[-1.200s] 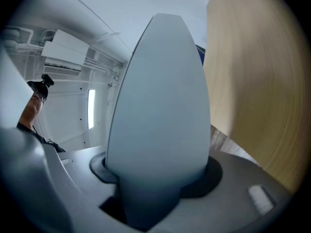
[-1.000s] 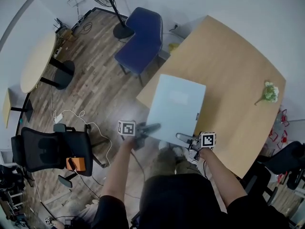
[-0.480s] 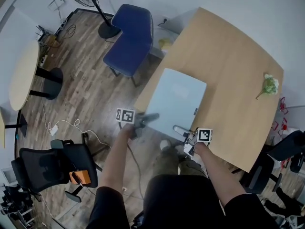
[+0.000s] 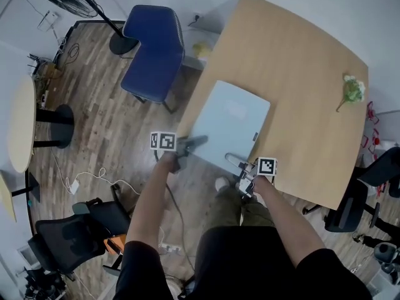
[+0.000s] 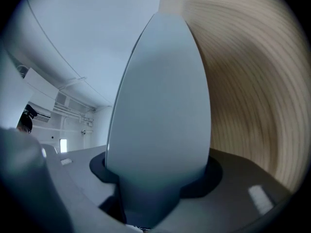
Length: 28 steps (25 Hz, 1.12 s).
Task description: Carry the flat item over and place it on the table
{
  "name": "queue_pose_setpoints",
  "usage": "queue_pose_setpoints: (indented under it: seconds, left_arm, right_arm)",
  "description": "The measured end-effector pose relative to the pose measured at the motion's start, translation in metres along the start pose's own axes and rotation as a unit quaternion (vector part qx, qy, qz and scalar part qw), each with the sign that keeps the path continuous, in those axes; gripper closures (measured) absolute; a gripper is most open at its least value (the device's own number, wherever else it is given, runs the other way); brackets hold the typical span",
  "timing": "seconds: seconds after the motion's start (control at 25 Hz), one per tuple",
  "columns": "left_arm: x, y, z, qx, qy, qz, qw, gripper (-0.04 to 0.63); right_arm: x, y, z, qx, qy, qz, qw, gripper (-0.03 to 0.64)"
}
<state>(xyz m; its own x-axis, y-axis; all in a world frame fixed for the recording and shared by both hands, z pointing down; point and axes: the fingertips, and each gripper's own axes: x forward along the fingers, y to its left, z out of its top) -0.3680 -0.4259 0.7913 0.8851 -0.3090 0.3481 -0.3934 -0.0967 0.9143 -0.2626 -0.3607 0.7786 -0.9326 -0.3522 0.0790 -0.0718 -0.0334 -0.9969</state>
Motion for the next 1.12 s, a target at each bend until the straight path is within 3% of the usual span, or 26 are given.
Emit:
queue_pose_setpoints:
  seconds: [0.24,0.4,0.68,0.84,0.96,1.12]
  left_arm:
    - [0.015,0.006,0.014,0.02,0.008,0.024,0.9995,0.191]
    - [0.014,0.006,0.021,0.046,-0.013,0.051,0.9976,0.169]
    - [0.012,0.015,0.019,0.052,-0.021,0.083,0.995,0.15]
    - [0.007,0.024,0.014,0.058,-0.018,0.114,0.9917,0.127]
    - [0.005,0.029,0.007,0.086,0.0,0.141,0.9863,0.139]
    - [0.001,0.029,0.0,0.087,0.006,0.142,0.9859,0.135]
  right_arm:
    - [0.002,-0.016,0.017,0.006,0.016,-0.019,1.0,0.291]
    - [0.003,-0.021,0.018,0.013,0.015,-0.042,0.999,0.285]
    - [0.003,-0.034,0.015,0.037,0.013,-0.112,0.993,0.229]
    - [0.001,-0.039,0.013,0.022,0.016,-0.142,0.989,0.219]
    - [0.0,-0.04,0.013,-0.006,0.023,-0.174,0.984,0.222]
    - [0.001,-0.041,0.008,-0.017,0.026,-0.201,0.979,0.206]
